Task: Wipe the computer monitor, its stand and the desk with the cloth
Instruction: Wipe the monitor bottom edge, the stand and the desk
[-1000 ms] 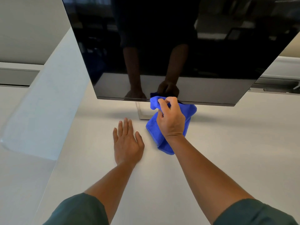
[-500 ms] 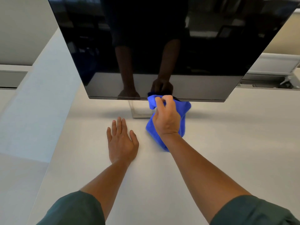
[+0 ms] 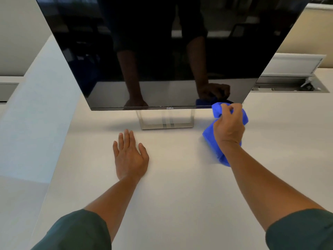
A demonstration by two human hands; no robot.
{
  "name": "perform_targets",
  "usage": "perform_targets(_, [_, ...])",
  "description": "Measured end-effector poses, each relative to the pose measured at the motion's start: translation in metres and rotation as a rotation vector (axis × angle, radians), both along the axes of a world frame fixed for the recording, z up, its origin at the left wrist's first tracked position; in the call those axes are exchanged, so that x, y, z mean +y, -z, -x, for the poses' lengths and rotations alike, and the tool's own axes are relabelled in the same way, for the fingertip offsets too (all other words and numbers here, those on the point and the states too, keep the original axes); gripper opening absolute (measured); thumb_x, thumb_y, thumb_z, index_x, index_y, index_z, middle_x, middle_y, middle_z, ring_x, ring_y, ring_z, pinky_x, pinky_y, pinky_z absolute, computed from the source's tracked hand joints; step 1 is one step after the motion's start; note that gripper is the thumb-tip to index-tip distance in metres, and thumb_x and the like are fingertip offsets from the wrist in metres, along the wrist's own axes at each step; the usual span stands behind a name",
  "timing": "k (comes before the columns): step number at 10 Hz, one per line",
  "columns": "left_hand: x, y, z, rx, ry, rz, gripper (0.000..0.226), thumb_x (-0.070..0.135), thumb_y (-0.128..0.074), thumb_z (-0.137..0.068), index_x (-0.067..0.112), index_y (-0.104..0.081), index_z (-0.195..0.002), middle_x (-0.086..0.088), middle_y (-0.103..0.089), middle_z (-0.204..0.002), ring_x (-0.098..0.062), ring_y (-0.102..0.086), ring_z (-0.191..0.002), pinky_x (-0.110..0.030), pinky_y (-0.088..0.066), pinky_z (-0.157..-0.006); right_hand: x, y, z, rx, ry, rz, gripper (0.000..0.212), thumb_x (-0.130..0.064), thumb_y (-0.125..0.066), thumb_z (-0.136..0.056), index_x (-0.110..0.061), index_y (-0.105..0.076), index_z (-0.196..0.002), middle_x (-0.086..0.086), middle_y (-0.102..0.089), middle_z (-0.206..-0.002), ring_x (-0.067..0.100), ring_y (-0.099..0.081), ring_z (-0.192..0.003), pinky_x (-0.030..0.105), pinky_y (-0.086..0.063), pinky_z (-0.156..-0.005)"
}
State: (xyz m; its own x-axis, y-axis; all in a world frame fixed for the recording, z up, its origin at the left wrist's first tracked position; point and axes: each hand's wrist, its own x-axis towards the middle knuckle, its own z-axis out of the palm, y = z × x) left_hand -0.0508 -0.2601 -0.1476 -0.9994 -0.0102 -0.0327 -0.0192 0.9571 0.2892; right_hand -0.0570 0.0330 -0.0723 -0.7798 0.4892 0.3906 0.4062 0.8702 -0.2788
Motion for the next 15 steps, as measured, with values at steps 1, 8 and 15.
perform_targets(1, [0.001,0.000,0.000,0.008,0.001,0.000,0.063,0.041,-0.020,-0.102,0.013,-0.014,-0.159,-0.003,-0.008,-0.167,-0.021,-0.001,-0.153,-0.041,-0.001,-0.124,0.015,-0.004,-0.001,-0.009,0.089,0.052,0.035,0.002,-0.059,-0.086,-0.008,-0.057,-0.120,0.010,-0.045,-0.116,0.027,-0.054,-0.089,0.027,-0.038,-0.059])
perform_targets(8, [0.001,-0.002,0.000,0.015,0.000,-0.002,0.062,0.039,-0.024,-0.103,0.013,-0.016,-0.158,-0.004,-0.009,-0.166,-0.020,-0.002,-0.153,-0.041,-0.002,-0.125,-0.020,-0.003,0.004,0.279,0.041,0.209,0.027,-0.002,-0.050,-0.082,-0.007,-0.054,-0.108,0.014,-0.050,-0.115,0.034,-0.056,-0.075,0.031,-0.039,-0.051])
perform_targets(15, [0.002,0.000,-0.001,0.025,-0.010,-0.013,0.062,0.038,-0.029,-0.102,0.013,-0.018,-0.158,-0.004,-0.012,-0.166,-0.020,-0.003,-0.153,-0.041,-0.003,-0.125,0.021,0.005,0.007,0.304,0.194,0.308,0.022,-0.008,-0.055,-0.091,-0.011,-0.065,-0.110,0.007,-0.054,-0.119,0.021,-0.059,-0.085,0.020,-0.040,-0.064])
